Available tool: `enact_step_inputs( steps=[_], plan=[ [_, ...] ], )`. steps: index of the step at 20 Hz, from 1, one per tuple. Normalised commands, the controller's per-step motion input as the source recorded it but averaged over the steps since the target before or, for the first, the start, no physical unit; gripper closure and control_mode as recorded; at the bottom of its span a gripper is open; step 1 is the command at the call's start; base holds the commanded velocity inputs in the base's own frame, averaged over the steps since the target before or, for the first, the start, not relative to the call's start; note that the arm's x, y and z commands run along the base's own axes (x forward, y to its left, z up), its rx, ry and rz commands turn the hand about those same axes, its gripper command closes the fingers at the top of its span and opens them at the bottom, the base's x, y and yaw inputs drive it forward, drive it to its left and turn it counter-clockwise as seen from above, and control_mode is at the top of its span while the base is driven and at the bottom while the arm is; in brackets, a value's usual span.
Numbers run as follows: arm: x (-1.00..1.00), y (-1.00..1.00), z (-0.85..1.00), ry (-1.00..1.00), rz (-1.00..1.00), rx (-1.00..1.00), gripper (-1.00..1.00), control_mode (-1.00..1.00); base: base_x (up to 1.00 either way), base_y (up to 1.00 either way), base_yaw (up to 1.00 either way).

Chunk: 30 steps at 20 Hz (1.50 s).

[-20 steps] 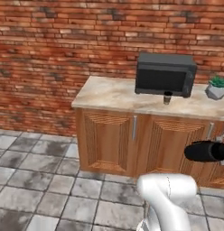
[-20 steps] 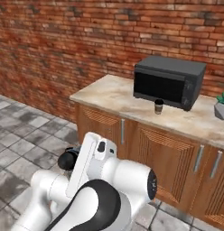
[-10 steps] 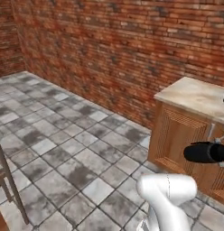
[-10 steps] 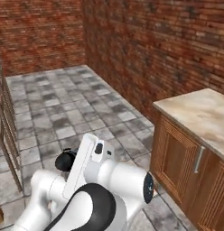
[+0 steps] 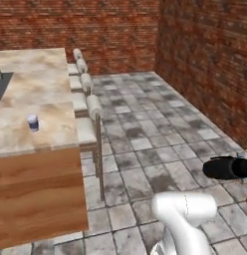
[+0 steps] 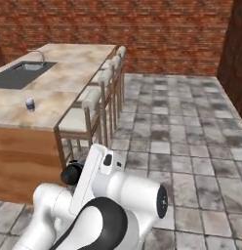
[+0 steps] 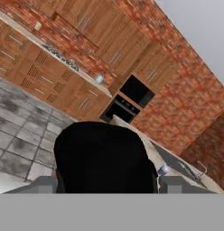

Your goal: Move the drinks to the dining counter.

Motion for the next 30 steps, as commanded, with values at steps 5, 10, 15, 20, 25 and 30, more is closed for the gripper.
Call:
enact_step_inputs(
  steps=[5, 10, 15, 20, 25, 30],
  plan=[
    [0.00, 0.00, 0.00, 0.00, 0.00, 0.00, 1.00, 1.00, -0.04, 0.69, 0.80],
    [0.00, 0.00, 0.00, 0.00, 0.00, 0.00, 1.00, 1.00, 0.07, 1.00, 0.48],
    [0.00, 0.00, 0.00, 0.00, 0.00, 0.00, 1.00, 1.00, 0.31, 0.86, -0.03],
    [0.00, 0.00, 0.00, 0.00, 0.00, 0.00, 1.00, 1.00, 0.40, 0.59, -0.14],
    [0.00, 0.00, 0.00, 0.00, 0.00, 0.00, 1.00, 1.00, 0.52, -0.01, -0.30],
    [0.00, 0.00, 0.00, 0.00, 0.00, 0.00, 1.00, 1.00, 0.50, -0.36, -0.28]
  ],
)
